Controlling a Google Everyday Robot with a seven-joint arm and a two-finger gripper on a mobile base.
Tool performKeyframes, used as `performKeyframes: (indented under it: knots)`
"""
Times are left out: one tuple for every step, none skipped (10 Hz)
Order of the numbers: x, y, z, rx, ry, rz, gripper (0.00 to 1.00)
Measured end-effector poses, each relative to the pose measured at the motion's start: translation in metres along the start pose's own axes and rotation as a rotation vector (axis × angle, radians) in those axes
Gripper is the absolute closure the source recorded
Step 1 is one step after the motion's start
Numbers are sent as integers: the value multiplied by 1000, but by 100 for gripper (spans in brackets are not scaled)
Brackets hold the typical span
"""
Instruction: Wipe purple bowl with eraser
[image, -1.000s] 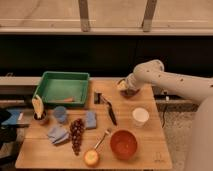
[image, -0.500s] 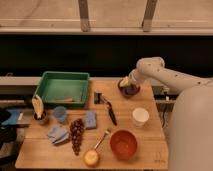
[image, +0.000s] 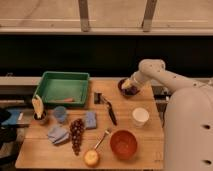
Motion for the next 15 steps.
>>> performKeyframes:
  knots:
    - [1,0,5,-13,9,4,30]
    - [0,1,6,-23,9,5,30]
    - [-1,4,8,-31,13,3,30]
    - [-2,7,11,-38,17,0,30]
    - [-2,10,14,-47,21,-3,30]
    - [-1,11,17,-55,26,-2,30]
    - [0,11,20,-62,30,-1,30]
    - [1,13,23,-70,36,0,30]
    - [2,14,26,-76,40,0,30]
    - [3,13,29,-79,44,2,30]
    - [3,12,31,-82,48,5,30]
    - [3,13,33,-85,48,6,30]
    - [2,12,33,-88,42,10,30]
    - [0,12,31,-89,36,12,30]
    - [-2,11,28,-90,25,14,30]
